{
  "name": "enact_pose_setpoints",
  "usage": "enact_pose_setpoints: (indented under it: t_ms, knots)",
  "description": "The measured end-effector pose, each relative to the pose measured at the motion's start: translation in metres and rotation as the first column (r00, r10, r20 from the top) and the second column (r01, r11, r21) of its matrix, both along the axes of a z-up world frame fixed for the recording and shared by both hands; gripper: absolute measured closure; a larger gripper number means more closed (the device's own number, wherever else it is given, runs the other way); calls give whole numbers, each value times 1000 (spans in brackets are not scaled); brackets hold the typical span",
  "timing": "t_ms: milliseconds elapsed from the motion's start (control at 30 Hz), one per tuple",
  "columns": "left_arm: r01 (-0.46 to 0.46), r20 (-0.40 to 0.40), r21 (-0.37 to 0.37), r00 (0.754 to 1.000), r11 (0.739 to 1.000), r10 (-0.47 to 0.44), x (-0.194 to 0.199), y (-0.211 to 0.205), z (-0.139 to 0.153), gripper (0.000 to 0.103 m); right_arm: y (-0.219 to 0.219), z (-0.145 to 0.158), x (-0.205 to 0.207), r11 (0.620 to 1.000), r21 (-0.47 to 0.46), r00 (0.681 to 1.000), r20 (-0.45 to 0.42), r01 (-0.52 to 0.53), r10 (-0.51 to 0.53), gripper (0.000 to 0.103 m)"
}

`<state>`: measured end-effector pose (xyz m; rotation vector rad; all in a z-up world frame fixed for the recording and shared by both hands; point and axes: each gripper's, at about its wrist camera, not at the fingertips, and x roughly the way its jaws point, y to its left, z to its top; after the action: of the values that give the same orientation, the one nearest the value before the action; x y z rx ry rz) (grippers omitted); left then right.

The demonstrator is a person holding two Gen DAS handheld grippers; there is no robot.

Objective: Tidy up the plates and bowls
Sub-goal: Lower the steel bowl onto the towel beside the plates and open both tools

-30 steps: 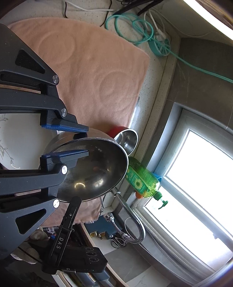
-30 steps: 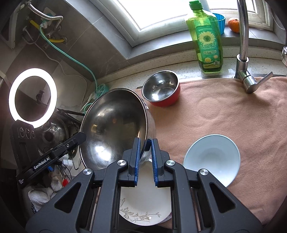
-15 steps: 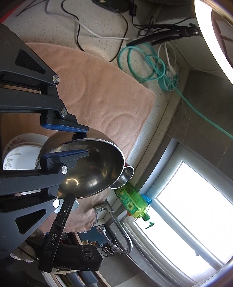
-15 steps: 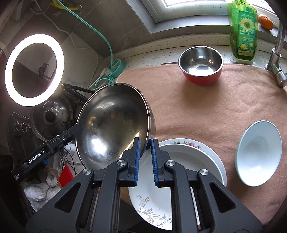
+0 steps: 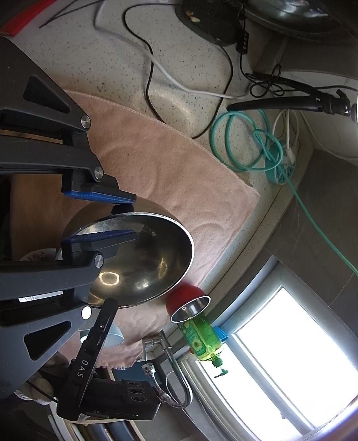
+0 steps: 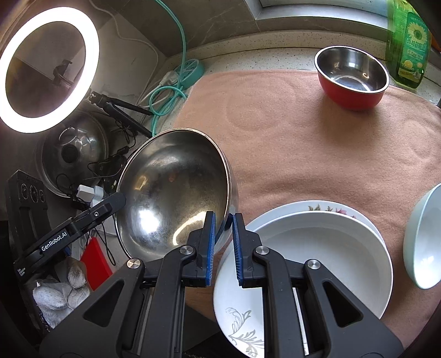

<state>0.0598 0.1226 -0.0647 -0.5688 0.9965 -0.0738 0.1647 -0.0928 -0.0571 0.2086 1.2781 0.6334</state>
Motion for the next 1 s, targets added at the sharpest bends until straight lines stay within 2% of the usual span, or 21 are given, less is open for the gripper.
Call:
enact_pose_setpoints:
  t_ms: [433, 1000]
  knots:
    - [-29, -56, -3, 998, 1000, 29, -16, 18, -20, 86, 26, -16, -2, 998, -32, 998, -28, -54, 53, 90]
    - [-15, -96, -12, 995, 1000, 14, -19, 19, -31, 86, 26, -21, -7, 997, -35, 997, -37, -69, 67, 90]
